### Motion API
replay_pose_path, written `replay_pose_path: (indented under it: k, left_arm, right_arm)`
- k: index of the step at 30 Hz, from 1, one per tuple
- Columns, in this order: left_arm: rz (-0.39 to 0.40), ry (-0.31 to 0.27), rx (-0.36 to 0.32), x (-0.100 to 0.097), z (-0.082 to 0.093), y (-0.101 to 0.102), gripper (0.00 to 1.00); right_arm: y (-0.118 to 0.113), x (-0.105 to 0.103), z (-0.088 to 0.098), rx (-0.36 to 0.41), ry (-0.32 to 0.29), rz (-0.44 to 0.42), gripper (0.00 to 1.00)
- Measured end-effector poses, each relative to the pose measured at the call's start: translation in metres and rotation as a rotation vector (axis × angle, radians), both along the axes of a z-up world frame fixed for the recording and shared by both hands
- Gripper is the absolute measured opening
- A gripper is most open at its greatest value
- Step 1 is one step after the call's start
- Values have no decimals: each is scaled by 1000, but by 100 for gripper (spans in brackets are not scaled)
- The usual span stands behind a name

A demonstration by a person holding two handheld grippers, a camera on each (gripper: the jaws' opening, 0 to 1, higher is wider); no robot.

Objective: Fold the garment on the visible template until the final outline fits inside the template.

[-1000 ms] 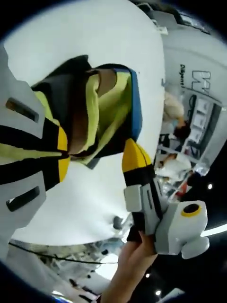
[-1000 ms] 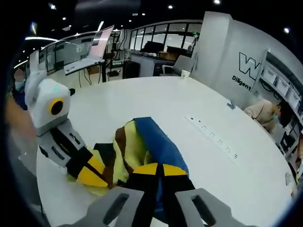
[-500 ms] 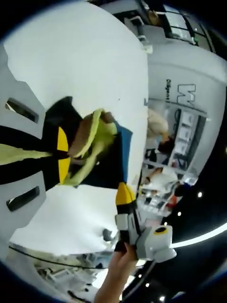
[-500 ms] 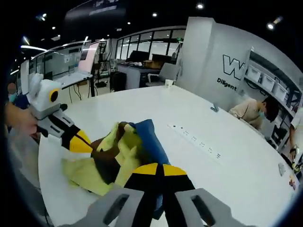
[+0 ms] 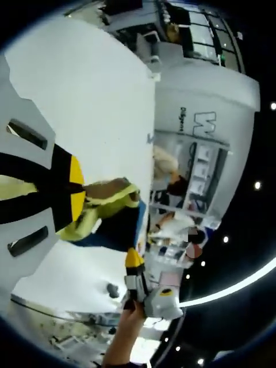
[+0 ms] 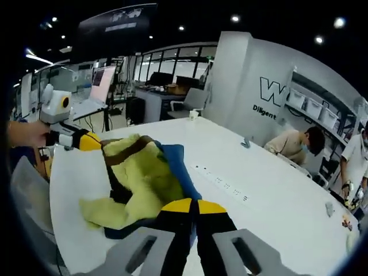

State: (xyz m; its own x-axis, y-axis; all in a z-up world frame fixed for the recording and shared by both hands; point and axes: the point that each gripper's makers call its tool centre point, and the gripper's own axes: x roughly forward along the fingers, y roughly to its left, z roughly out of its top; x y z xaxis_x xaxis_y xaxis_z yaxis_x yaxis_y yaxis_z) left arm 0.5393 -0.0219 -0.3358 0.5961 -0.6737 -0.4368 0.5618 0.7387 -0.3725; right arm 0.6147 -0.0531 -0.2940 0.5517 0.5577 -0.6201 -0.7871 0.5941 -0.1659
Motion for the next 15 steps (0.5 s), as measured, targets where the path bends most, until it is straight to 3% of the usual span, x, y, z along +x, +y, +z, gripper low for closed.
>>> replay_pose_path:
  k: [3,6,8,12,15]
  left_arm:
    - [5,-4,13,-2,10,8,0]
    - [46,-44,63,5,14,28,0]
    - [90,-74,64,10,25,44,0]
    - [111,-97,78,8,40,56,0]
    - [154,-126,47,3,66,71,0]
  right_arm:
    - [-9,1,11,27,-10,-34,0]
    - [-13,-1,18,32,-18,-48,0]
    - [-22,2,29,44,-40,-81,0]
    - [-32,0,49,68,-66,-105,0]
    - [-40,-2,63,86,-83,-124,0]
